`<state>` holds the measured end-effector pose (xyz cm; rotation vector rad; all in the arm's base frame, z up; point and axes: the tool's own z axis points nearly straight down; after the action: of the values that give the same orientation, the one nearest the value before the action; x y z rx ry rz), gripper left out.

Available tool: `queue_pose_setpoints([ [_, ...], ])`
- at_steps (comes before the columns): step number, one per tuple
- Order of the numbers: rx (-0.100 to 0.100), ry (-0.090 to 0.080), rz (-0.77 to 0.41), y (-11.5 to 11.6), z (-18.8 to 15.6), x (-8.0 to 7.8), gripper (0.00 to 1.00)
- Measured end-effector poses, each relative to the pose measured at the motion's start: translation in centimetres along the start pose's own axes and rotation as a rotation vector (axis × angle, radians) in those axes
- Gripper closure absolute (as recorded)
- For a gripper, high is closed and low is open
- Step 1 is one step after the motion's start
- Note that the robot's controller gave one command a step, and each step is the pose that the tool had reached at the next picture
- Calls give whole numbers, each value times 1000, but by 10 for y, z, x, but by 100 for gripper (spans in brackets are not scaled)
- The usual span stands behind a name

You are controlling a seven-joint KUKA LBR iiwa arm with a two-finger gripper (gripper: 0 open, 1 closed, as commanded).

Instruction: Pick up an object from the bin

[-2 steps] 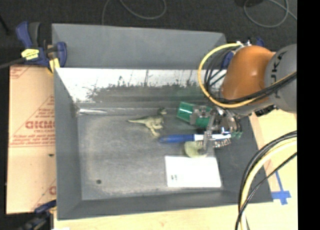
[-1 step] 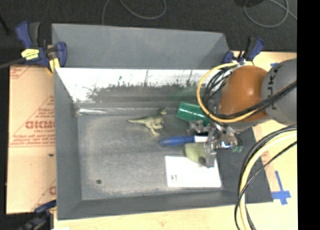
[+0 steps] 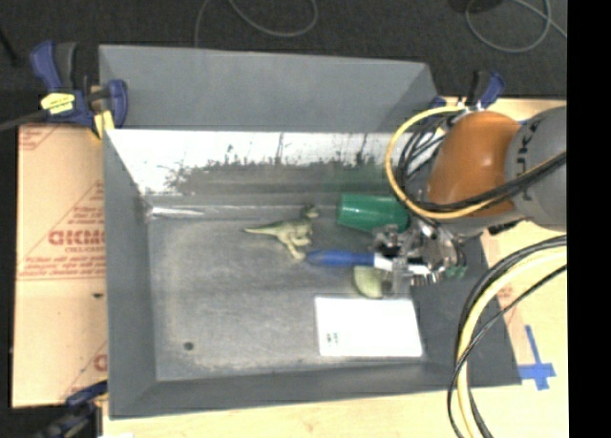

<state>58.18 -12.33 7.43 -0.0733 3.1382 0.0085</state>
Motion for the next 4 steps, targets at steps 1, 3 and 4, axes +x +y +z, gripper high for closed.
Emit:
queue_pose_setpoints([
  [1, 0, 0, 0, 0, 0, 0, 100],
  [3, 1, 5, 0, 0, -24, 3, 100],
  [4, 4, 1, -1, 0, -45, 1, 100],
])
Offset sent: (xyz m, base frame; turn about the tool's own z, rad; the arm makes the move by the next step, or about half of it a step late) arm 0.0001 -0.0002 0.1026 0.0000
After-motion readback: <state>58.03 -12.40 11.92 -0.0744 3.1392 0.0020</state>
